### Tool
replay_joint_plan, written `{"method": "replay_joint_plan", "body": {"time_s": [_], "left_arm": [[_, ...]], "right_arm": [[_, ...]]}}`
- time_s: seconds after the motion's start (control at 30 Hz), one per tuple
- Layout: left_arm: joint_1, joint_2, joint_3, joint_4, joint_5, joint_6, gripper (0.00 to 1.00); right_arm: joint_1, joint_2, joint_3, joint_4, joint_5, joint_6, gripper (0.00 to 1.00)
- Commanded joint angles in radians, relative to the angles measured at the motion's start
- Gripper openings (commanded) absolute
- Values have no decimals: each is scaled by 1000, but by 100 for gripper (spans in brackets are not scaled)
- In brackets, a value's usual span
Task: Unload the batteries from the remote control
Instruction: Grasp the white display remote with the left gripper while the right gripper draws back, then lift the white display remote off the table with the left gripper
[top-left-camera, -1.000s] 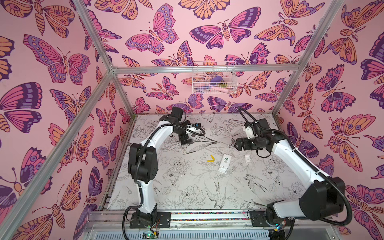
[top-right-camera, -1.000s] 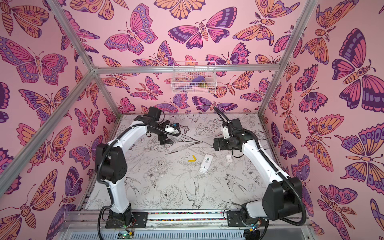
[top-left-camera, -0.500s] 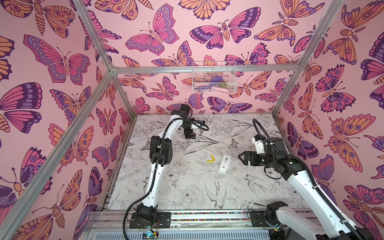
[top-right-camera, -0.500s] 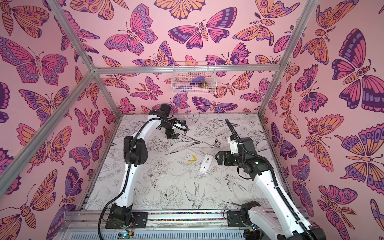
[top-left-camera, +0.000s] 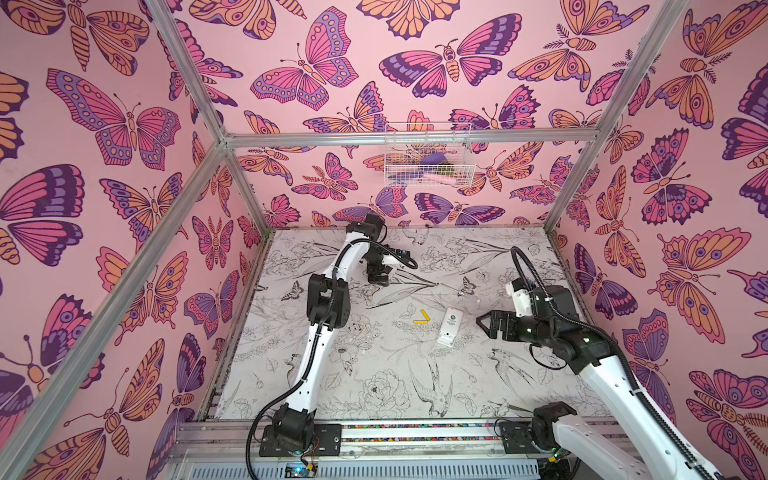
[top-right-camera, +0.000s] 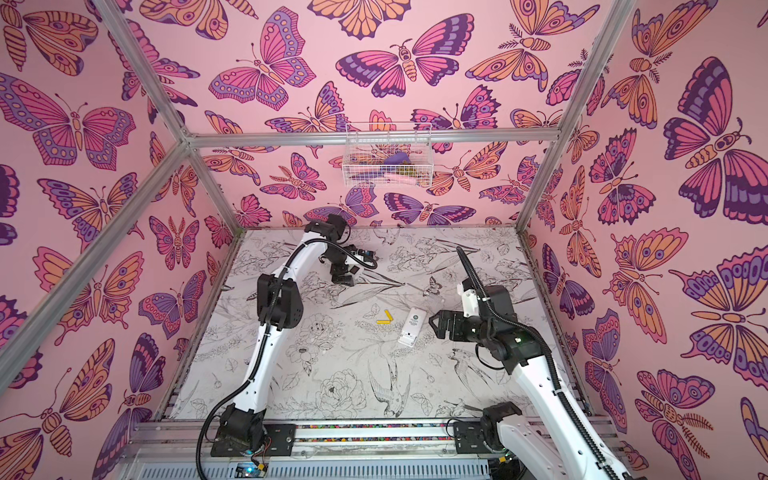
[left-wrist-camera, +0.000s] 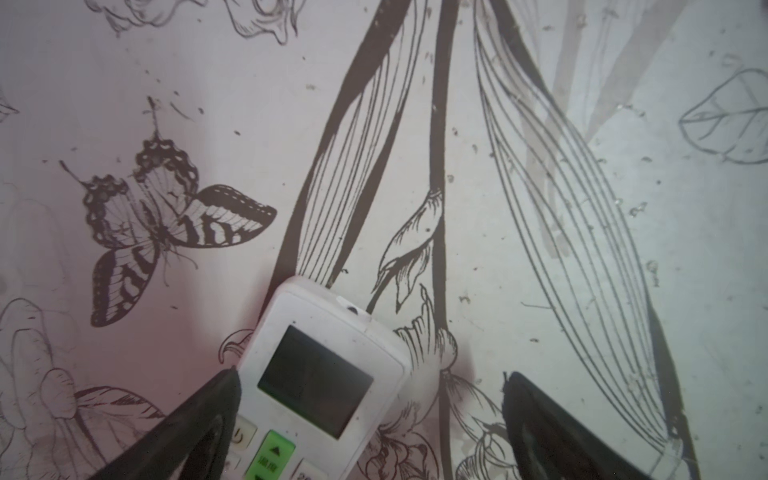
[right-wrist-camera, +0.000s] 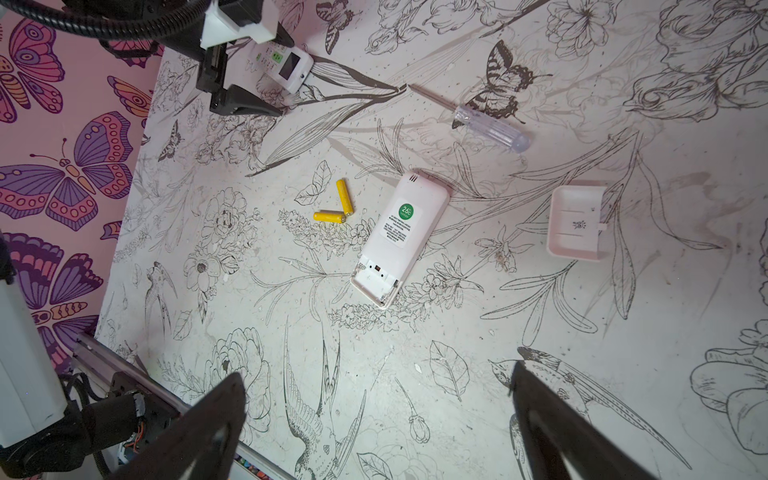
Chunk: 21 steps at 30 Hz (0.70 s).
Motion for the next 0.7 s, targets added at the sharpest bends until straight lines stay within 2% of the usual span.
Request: {"method": "replay_joint_plan", "body": {"time_s": [0.0, 0.27, 0.43, 0.67], "left_arm": [[-11, 43, 17, -56, -30, 44, 100], [-28, 88, 84, -55, -77, 89, 100], [-36, 70, 118, -45, -50, 121, 99], [-34, 110, 165, -37, -74, 142, 99]], "right_arm": [[-3, -18, -22, 11, -16, 15, 100], [-4, -33, -39, 17, -23, 24, 100], [-4, -36, -35, 6, -19, 15, 100], [-4, -16, -29, 5, -25, 1, 100]]}}
